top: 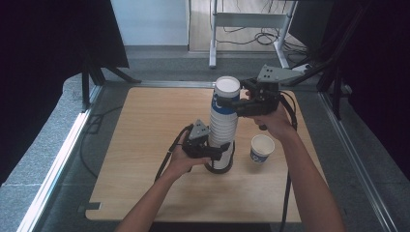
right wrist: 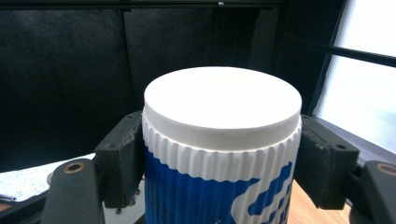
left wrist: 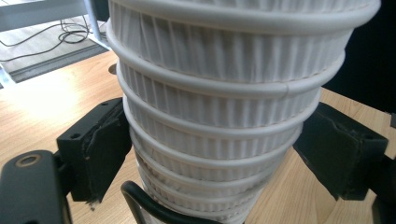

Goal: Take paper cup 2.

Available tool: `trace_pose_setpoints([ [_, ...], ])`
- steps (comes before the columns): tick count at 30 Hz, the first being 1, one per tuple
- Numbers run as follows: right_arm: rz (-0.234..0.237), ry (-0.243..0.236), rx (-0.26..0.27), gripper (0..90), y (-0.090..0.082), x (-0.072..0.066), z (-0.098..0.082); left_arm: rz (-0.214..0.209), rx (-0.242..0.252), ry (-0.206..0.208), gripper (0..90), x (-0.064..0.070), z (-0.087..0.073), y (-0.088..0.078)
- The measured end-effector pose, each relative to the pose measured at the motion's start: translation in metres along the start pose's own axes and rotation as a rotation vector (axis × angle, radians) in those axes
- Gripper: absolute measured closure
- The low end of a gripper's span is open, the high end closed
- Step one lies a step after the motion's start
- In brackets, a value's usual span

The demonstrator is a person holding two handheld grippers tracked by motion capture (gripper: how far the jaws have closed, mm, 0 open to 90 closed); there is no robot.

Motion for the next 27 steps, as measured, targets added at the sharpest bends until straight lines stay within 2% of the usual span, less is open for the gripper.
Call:
trace_pose_setpoints([
  [9, -0.003, -0.004, 0.014, 26.9, -0.001, -0.001, 0.003, 0.0, 0.0, 0.001, 13.3, 0.0, 0.0, 0.0],
  [19, -0.005, -0.026, 0.106, 27.3, -0.019, -0.013, 0.03, -0.002, -0.003, 0.003, 13.3, 0.0, 0.0, 0.0],
  [27, -0.013, -0.042, 0.156, 27.4, -0.036, -0.018, 0.046, -0.007, -0.012, 0.011, 13.4, 0.0, 0.0, 0.0],
])
Point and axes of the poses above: each handheld gripper's, and its own axes: y roughly forward along the jaws, z roughly out of its top, x roughly to its right, the point moved 4 cm from there along y, roughly forward along the jaws, and after that the axes turned 15 degrees about y, right-handed, at the moved point
